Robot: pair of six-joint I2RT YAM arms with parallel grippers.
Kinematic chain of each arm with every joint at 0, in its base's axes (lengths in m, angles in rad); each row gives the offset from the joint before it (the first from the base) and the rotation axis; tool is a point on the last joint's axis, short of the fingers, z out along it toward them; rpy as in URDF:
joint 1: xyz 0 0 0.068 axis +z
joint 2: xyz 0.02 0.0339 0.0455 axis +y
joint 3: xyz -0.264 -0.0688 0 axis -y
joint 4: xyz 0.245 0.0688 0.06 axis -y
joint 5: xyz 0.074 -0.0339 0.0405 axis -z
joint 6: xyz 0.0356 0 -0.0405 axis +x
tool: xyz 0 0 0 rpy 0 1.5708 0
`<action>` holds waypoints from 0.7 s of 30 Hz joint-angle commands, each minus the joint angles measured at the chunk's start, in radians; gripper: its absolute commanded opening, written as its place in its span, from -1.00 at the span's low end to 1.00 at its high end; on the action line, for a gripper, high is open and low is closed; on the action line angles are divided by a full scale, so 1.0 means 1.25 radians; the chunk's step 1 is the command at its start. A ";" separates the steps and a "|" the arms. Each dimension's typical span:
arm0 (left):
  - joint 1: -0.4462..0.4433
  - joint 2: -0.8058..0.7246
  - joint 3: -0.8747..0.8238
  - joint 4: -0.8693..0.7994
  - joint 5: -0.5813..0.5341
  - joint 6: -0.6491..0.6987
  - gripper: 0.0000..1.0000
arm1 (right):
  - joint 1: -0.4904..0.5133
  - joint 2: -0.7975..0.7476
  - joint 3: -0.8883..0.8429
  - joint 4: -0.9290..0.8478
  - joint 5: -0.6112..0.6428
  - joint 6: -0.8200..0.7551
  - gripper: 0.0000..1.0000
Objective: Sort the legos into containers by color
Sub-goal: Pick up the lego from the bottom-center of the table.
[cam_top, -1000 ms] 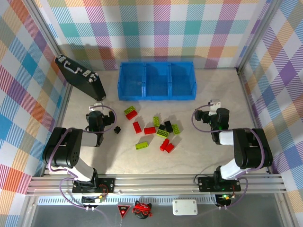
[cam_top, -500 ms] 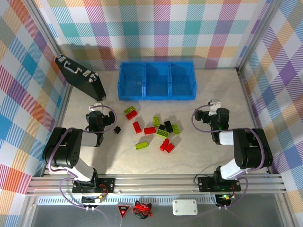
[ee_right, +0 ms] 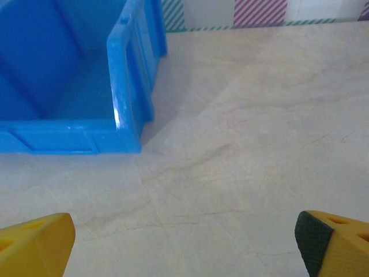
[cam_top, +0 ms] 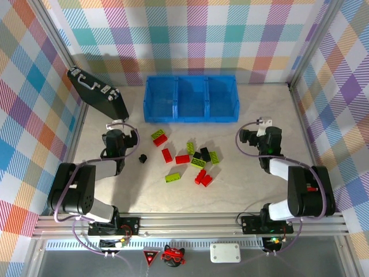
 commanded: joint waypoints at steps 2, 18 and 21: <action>-0.014 -0.057 0.075 -0.179 -0.054 -0.022 0.99 | -0.003 -0.057 0.064 -0.181 -0.012 0.023 0.98; -0.017 -0.158 0.406 -0.853 0.098 -0.179 0.99 | 0.036 -0.123 0.322 -0.759 -0.178 0.227 0.69; -0.017 -0.164 0.460 -0.947 0.137 -0.156 0.99 | 0.062 -0.117 0.356 -0.836 -0.191 0.225 0.63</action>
